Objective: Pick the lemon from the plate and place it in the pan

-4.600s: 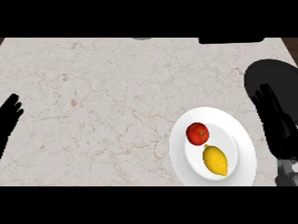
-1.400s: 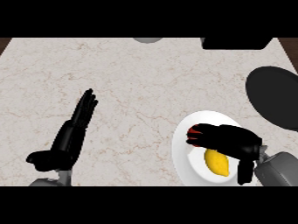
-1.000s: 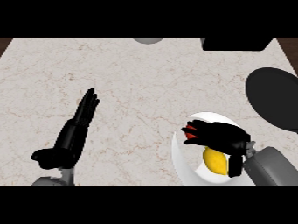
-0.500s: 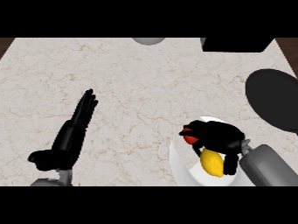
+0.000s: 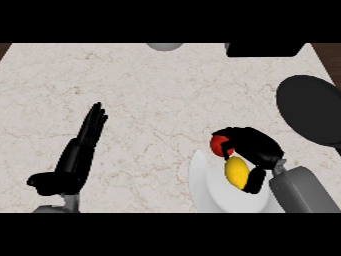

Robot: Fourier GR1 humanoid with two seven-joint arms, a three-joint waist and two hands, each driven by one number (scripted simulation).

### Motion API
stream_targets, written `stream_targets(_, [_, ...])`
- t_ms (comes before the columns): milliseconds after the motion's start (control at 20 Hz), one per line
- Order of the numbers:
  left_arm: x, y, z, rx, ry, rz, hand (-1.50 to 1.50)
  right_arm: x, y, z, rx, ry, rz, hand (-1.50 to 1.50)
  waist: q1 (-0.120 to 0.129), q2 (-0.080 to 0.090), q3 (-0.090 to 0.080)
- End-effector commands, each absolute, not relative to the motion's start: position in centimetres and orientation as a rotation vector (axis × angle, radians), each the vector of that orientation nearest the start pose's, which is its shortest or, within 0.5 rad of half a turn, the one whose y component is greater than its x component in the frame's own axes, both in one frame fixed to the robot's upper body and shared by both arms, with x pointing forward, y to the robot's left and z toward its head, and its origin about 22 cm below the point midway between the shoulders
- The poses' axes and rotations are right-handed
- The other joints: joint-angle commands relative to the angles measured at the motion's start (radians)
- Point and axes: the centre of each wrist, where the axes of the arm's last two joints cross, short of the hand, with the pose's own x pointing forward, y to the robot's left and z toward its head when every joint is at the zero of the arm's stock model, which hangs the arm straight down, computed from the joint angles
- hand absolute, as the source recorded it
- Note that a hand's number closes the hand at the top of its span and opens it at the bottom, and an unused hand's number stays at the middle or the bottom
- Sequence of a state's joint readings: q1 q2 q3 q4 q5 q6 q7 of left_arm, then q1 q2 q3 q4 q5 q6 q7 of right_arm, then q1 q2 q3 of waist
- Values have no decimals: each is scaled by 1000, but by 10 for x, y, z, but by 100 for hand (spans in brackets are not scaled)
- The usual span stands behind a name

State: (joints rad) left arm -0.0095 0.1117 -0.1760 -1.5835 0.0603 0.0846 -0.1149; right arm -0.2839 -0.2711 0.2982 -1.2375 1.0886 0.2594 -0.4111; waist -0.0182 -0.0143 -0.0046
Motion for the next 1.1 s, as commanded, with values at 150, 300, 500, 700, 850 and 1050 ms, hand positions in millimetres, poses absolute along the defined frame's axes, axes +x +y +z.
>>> stream_targets(150, [239, 218, 4, -13, -1690, -92, 0, 295, -209, -2, -791, -1251, 1059, 150, -31, 0, 2])
stream_targets(300, [241, 223, 7, -26, -1668, -83, 0, 295, -188, 34, -1007, -1323, 932, 150, -16, 1, 2])
stream_targets(500, [243, 209, 5, -46, -1685, -106, 0, 282, -177, 80, -1123, -1444, 727, 150, -10, 3, 3])
stream_targets(700, [248, 216, 22, -45, -1698, -124, 0, 263, -175, 101, -1157, -1459, 583, 150, 10, 9, 4])
stream_targets(850, [251, 204, 7, -49, -1692, -102, 0, 253, -191, 99, -1131, -1442, 433, 150, 6, 12, 4])
stream_targets(1050, [238, 205, 22, -68, -1696, -123, 0, 285, -218, 90, -1113, -1428, 314, 150, 22, 14, 5])
